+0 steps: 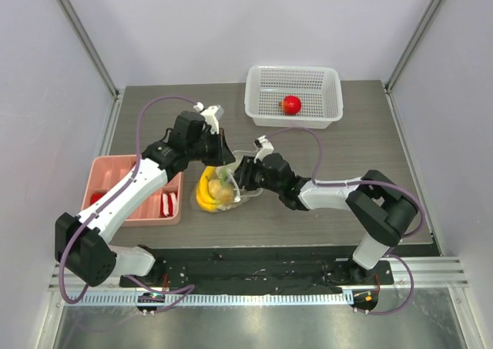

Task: Open the zip-top bag and remove the fake food

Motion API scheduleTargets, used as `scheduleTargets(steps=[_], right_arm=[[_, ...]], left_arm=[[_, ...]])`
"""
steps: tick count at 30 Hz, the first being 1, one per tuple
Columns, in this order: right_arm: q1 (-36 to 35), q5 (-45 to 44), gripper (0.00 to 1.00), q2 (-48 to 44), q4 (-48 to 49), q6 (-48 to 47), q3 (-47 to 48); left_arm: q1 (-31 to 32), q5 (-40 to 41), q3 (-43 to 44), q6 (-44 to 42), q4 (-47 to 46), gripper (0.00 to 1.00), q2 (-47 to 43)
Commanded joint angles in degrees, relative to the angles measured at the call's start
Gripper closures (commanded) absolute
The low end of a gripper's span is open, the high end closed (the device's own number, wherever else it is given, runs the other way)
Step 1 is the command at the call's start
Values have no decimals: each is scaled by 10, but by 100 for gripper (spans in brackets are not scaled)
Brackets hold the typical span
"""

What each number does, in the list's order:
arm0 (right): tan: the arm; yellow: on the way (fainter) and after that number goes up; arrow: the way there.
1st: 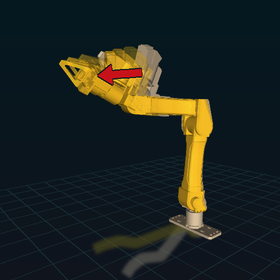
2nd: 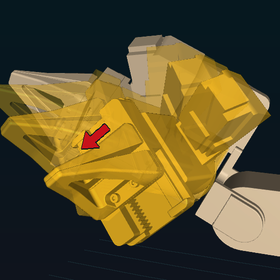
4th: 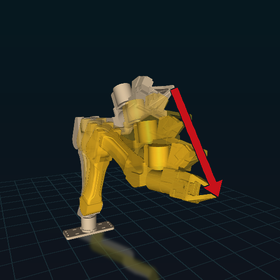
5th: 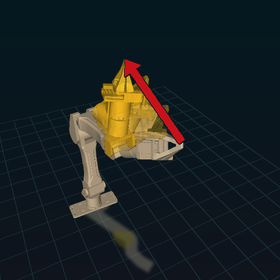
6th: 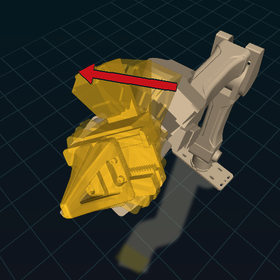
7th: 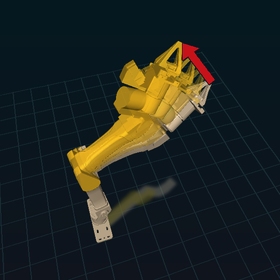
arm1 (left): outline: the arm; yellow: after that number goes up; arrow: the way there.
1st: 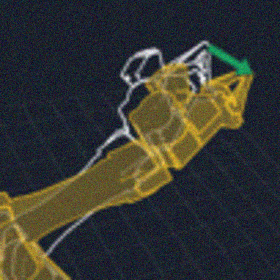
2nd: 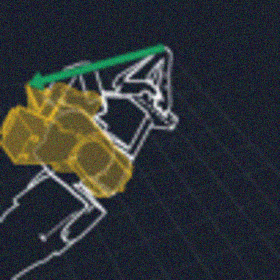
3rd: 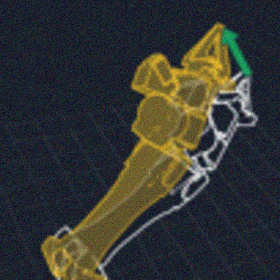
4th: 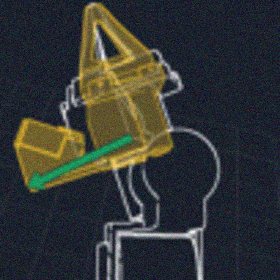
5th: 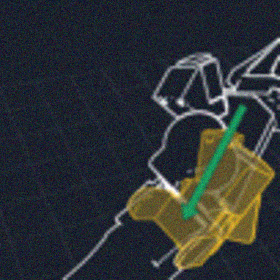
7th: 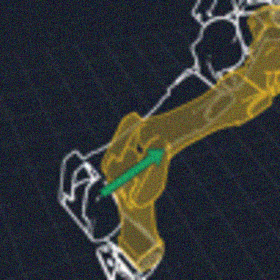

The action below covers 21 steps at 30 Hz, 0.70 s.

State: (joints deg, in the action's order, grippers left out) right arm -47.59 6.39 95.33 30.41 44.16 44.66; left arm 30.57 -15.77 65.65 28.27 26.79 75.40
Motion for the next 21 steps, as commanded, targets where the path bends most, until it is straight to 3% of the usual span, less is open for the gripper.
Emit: scheduleTargets(steps=[1, 5, 11, 21], right_arm=[[6, 2, 58, 19, 176, 30, -32], [5, 6, 65, 36, 284, 34, -45], [16, 3, 99, 73, 295, 49, -22], [23, 0, 99, -117, 117, 0, -85]], left_arm=[[-3, -15, 1, 6, -28, 100, 0], [-3, -17, 1, 6, -29, 100, 1], [-3, -17, 1, 6, -28, 100, 3], [-3, 69, 4, -17, -9, 100, -29]])
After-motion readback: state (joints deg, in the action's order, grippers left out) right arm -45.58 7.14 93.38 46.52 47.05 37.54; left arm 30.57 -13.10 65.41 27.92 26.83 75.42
